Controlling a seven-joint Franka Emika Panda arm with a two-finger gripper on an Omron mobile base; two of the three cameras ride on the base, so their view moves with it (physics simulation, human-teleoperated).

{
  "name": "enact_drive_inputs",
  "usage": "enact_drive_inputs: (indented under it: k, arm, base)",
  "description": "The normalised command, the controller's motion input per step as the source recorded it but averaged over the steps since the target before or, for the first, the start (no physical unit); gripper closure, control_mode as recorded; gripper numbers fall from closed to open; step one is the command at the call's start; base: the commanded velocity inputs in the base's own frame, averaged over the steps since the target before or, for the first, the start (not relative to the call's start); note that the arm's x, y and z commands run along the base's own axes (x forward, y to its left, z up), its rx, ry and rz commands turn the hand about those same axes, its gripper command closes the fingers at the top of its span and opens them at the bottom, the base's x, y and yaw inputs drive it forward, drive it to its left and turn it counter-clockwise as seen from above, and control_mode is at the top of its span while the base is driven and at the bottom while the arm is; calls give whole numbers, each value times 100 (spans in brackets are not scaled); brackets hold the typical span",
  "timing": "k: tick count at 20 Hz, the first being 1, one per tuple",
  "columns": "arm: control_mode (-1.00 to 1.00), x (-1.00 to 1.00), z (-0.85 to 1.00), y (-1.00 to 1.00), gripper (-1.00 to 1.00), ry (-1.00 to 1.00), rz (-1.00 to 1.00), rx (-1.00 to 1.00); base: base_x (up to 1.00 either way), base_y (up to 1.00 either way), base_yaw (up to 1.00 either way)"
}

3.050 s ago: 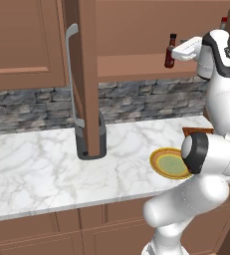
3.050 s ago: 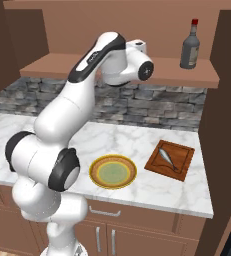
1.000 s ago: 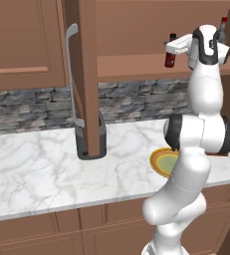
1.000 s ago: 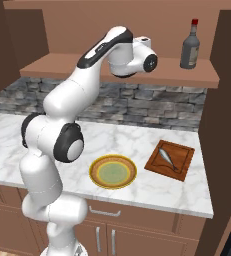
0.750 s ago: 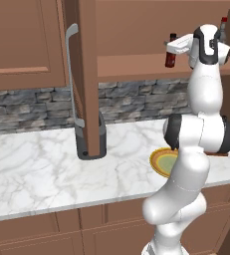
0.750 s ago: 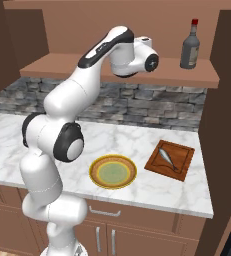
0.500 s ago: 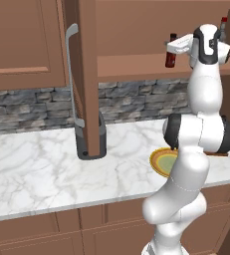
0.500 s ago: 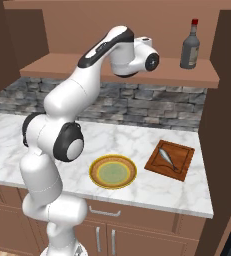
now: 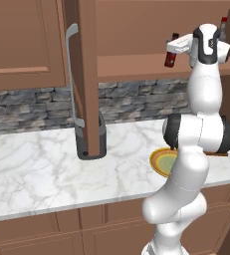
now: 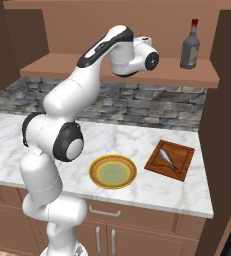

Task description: Pick the fish from the plate and place it on the cutting board. Then pick the condiment bottle from the cabinet and place it next to the cutting board.

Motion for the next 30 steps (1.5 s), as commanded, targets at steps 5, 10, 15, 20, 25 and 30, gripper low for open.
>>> enact_drive_inputs:
  k: [5, 10, 15, 20, 25, 30]
  arm:
    - [-100, -1, 0, 11, 100, 0, 0, 0]
    - [-100, -14, 0, 9, 100, 0, 0, -1]
    - [-100, -27, 0, 1, 100, 0, -2, -1]
    - [-100, -33, 1, 0, 100, 0, -2, 0]
    - [-100, -36, 4, 3, 100, 0, -1, 0]
    - [-100, -38, 8, 12, 100, 0, -1, 0]
  base:
    - [0, 0, 0]
    - [0, 0, 0]
    - [0, 0, 0]
    - [0, 0, 0]
    - [0, 0, 0]
    - [0, 0, 0]
